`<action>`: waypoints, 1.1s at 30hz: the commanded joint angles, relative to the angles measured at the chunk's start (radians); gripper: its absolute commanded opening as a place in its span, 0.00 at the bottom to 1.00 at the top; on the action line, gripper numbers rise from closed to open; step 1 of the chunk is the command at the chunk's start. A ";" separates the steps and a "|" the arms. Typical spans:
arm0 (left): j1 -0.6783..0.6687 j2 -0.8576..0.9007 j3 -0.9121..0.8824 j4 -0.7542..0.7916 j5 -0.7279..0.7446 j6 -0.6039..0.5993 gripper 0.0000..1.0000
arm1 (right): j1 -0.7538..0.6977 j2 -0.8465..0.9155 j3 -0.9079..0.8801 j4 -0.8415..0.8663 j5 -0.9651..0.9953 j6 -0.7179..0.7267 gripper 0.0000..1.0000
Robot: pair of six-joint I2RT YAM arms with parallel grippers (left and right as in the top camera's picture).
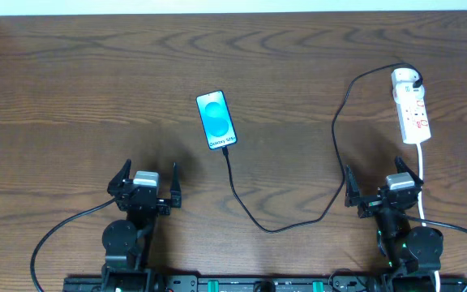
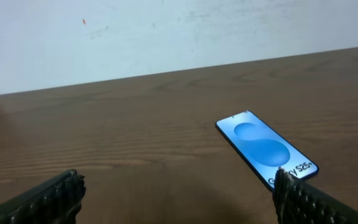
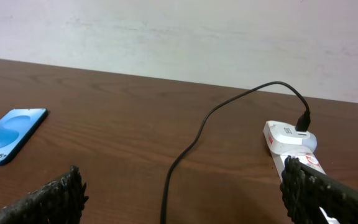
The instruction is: Plug charger to phone and switch on socket
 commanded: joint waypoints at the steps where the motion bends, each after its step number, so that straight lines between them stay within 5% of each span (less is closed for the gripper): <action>1: -0.004 -0.032 -0.002 -0.024 -0.013 0.040 0.98 | -0.004 -0.007 -0.004 -0.002 0.005 -0.006 0.99; 33: -0.004 -0.087 -0.002 -0.103 -0.021 0.039 0.98 | -0.004 -0.007 -0.004 -0.002 0.005 -0.006 0.99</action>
